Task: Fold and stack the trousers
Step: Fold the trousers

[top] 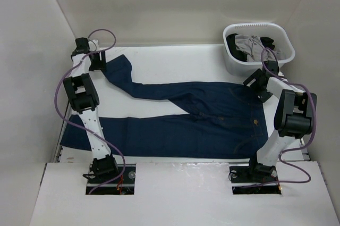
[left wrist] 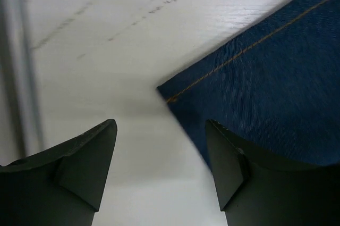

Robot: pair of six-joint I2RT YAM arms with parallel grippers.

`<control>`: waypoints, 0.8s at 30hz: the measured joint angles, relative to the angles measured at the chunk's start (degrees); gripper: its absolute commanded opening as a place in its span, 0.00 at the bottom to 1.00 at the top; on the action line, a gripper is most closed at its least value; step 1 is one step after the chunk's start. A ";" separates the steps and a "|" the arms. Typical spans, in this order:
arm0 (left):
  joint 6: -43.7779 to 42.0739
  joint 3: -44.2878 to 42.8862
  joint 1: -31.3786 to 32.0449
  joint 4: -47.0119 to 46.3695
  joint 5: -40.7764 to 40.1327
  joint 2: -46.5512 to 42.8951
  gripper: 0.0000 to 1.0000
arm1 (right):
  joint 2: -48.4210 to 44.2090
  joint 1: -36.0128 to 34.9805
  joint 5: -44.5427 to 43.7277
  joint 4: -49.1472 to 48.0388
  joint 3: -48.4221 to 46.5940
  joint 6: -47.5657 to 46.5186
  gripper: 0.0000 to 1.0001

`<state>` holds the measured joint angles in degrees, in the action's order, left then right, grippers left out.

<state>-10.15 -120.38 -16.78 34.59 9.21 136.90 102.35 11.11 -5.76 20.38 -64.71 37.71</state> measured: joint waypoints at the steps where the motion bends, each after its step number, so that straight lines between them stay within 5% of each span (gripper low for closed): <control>1: 0.85 -1.42 0.44 0.11 0.02 2.49 0.67 | 0.00 0.00 -0.07 0.04 0.00 0.00 1.00; 8: 5.05 -6.10 1.14 -1.31 -1.14 5.11 0.68 | -1.68 0.00 -1.55 0.24 0.94 -0.39 1.00; 18: 6.64 -7.80 1.11 1.95 1.77 7.65 0.58 | -5.53 0.17 -3.41 0.70 1.92 -0.50 1.00; 24: 7.02 -9.35 1.27 3.10 3.80 8.72 0.03 | -3.45 0.72 -3.74 3.34 -0.85 -0.68 1.00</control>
<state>-3.14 -129.73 -15.51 37.69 13.02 145.62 98.89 11.84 -9.50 23.73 -65.56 37.04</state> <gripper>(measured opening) 0.119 0.998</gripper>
